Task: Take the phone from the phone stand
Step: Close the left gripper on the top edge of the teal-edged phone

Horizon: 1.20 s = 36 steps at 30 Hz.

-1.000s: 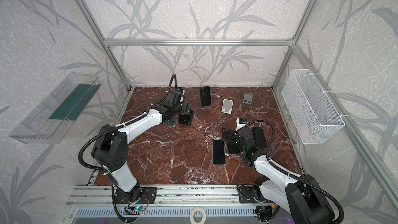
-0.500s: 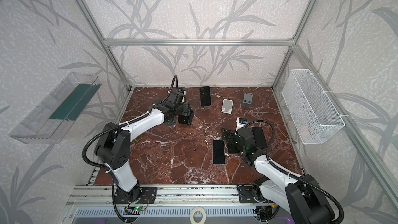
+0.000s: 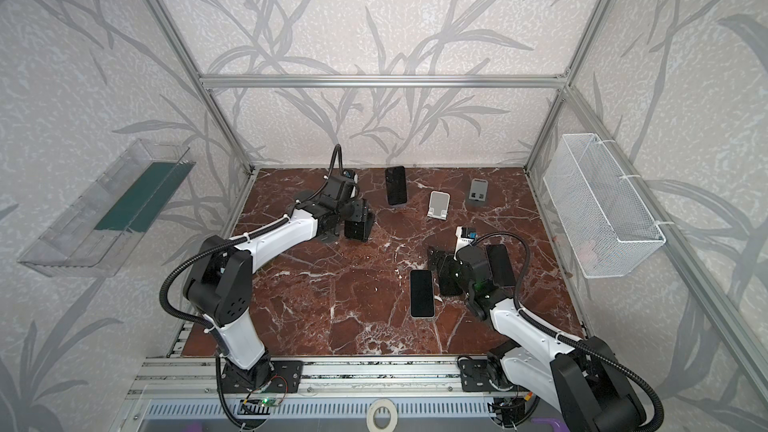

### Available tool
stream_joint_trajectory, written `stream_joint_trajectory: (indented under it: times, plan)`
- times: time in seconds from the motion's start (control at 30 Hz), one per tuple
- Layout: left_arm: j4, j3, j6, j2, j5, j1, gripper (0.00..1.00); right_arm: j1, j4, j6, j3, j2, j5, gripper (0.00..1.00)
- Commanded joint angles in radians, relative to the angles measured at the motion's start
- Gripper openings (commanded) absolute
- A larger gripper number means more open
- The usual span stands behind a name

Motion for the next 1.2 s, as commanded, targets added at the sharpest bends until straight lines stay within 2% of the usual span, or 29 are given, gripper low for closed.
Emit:
stream_joint_trajectory:
  times: [0.0, 0.5, 0.73, 1.17]
  plan:
    - [0.016, -0.003, -0.028, 0.023, -0.035, -0.014, 0.80, 0.004, -0.008, 0.007, 0.026, -0.007, 0.011, 0.98]
    - [0.026, -0.028, -0.010, 0.007, -0.035, -0.024, 0.74, 0.004, -0.008, 0.010, 0.027, -0.007, 0.006, 0.98]
    - [0.003, -0.027, 0.008, -0.067, -0.026, -0.027, 0.69, 0.005, -0.010, 0.011, 0.029, -0.009, -0.006, 0.98]
    - [-0.017, -0.025, 0.007, -0.128, -0.023, -0.039, 0.68, 0.006, -0.006, 0.010, 0.030, -0.006, -0.011, 0.97]
